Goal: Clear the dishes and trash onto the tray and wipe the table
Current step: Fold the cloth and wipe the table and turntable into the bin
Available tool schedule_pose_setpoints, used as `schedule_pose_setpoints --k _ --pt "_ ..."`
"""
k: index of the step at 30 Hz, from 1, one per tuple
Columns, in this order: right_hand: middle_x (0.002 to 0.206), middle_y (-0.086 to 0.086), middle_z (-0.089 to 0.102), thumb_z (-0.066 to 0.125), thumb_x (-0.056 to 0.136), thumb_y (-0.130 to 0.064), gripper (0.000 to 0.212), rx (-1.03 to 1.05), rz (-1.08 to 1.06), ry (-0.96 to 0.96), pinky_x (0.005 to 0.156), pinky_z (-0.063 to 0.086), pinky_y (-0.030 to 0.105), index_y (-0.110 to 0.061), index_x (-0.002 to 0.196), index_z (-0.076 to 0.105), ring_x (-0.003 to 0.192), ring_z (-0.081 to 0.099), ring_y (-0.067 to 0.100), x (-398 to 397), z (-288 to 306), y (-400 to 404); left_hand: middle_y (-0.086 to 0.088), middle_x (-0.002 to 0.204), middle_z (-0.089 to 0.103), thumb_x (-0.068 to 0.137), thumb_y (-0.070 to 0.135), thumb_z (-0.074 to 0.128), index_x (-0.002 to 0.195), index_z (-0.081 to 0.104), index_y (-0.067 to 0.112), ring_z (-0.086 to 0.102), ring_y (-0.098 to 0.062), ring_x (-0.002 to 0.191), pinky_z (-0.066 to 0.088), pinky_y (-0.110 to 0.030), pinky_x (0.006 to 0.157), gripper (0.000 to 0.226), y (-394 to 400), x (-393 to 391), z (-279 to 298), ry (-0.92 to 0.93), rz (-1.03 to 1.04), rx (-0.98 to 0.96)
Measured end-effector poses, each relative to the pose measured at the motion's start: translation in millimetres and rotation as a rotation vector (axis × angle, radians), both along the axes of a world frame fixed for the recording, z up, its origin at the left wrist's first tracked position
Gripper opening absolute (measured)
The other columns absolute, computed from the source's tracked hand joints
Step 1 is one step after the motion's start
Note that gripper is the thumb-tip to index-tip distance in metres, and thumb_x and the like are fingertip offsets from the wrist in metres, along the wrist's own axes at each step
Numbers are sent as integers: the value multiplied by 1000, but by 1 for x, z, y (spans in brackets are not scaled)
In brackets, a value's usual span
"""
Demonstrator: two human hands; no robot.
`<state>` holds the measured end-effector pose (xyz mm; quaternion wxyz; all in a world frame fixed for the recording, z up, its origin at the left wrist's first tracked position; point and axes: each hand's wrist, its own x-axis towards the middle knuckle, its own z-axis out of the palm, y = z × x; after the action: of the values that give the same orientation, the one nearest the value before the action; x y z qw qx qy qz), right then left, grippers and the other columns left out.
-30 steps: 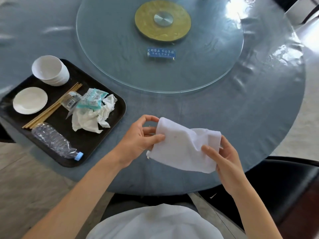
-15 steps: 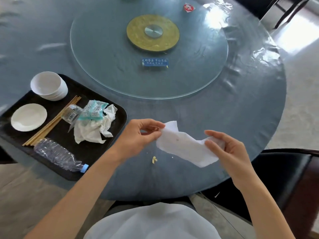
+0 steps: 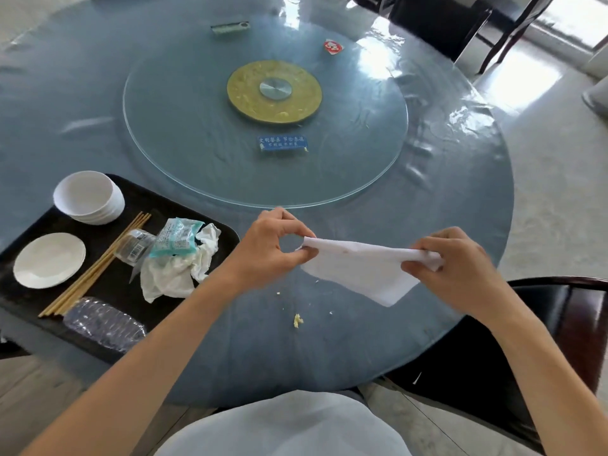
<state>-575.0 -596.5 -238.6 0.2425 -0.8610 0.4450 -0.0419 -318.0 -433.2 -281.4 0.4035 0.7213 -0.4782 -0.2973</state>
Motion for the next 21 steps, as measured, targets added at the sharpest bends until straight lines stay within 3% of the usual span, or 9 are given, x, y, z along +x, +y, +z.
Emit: schedule_pose_setpoints --k 3,6,9,12,16,21 --pt "112 -19 62 86 82 -18 14 134 -71 -228 89 44 24 -22 85 74 105 62 7 -3 13 -5 14 110 70 85 31 80 93 76 26 63 -5 114 44 -27 106 10 -5 8 16 138 5 -57" --pt "85 -17 71 79 88 -13 9 322 -81 -484 73 45 12 -11 91 70 79 63 2 -5 21 0 5 96 78 87 19 79 96 77 16 73 -10 99 54 -37 99 9 -4 10 35 257 -28 -60" --pt "75 -6 66 73 91 -9 8 342 -71 -667 64 43 16 -9 89 65 71 58 7 -6 21 11 -1 92 78 87 17 79 95 78 16 74 -14 89 57 -44 92 8 2 7 42 324 -37 -102" --pt "73 -10 68 73 92 -8 9 283 -123 -723 63 47 15 -13 89 66 69 62 4 -4 18 23 -12 97 73 83 22 81 97 78 17 72 -20 85 60 -48 90 15 6 4 39 426 1 -119" --pt "76 -8 73 72 93 -9 6 289 -200 -809 62 53 19 -14 92 68 70 68 7 -2 14 33 -13 91 69 79 20 80 99 79 16 66 -20 80 60 -31 77 20 10 -2 34 532 42 -154" --pt "74 0 74 66 98 -14 8 372 -280 -875 57 56 25 -22 97 68 65 71 14 -2 11 40 -12 113 75 87 31 77 119 75 17 71 -21 90 59 -35 87 35 15 -7 15 836 92 -109"
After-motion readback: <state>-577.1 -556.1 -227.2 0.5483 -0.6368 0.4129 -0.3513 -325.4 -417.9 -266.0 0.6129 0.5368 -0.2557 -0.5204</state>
